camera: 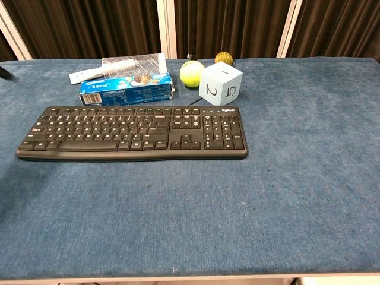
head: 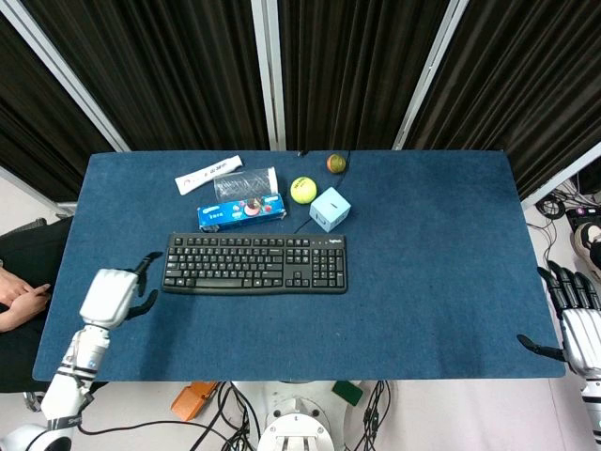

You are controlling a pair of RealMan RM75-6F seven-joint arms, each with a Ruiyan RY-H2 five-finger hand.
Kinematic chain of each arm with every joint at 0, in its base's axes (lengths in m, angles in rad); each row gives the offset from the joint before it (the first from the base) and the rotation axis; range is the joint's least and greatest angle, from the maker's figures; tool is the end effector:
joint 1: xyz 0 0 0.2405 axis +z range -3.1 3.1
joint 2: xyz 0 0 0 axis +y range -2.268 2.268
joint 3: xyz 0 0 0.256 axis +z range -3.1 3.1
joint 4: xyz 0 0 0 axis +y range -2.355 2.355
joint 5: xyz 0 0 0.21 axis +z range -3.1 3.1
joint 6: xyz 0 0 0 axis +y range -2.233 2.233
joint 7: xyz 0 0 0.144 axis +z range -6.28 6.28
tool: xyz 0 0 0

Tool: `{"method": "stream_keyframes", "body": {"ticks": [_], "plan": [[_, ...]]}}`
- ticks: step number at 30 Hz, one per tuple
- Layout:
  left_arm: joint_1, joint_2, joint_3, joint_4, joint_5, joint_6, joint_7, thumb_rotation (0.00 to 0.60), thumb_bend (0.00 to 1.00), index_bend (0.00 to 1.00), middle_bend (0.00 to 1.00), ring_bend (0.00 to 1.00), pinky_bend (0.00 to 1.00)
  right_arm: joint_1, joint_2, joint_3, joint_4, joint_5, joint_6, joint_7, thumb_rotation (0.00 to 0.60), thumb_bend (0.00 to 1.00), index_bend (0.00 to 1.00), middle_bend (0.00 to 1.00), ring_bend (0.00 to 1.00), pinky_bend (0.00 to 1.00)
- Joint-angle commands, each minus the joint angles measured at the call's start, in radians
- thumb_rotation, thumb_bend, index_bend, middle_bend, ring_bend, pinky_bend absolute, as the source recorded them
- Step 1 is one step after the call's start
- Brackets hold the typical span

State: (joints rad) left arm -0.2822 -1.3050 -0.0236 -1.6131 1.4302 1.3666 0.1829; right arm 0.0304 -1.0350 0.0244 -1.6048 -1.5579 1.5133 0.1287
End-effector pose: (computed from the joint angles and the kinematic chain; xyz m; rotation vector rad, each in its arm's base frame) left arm -0.2654 0.2282 0.0821 -1.5613 -0.9156 -0.9302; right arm -0.3202 -0.1588 0.1838 1.3848 -0.9413 0.9249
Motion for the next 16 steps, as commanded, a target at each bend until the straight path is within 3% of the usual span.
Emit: {"method": "stream_keyframes", "body": {"ticks": [1, 3, 7, 16], "plan": [[0.089, 0.033, 0.01, 0.034, 0.014, 0.101, -0.039, 0.6, 0.1, 0.04, 0.24, 0.24, 0.17, 0.0, -0.001, 0.0, 0.002, 0.001, -0.002, 0.001, 0.6, 0.08, 0.0, 0.0, 0.0, 0.0], [0.12, 0.038, 0.015, 0.053, 0.02, 0.145, -0.057, 0.597, 0.06, 0.01, 0.12, 0.11, 0.05, 0.001, -0.004, 0.0, 0.004, 0.0, -0.002, 0.002, 0.6, 0.08, 0.0, 0.0, 0.0, 0.0], [0.174, 0.032, 0.03, 0.098, 0.05, 0.22, -0.108, 0.551, 0.03, 0.0, 0.02, 0.01, 0.04, 0.002, -0.008, -0.001, 0.005, -0.005, -0.001, 0.002, 0.6, 0.08, 0.0, 0.0, 0.0, 0.0], [0.256, 0.039, 0.073, 0.11, 0.072, 0.272, -0.123, 0.537, 0.03, 0.0, 0.02, 0.0, 0.03, 0.001, -0.009, -0.002, 0.004, -0.011, 0.003, -0.002, 0.6, 0.08, 0.0, 0.0, 0.0, 0.0]]}}
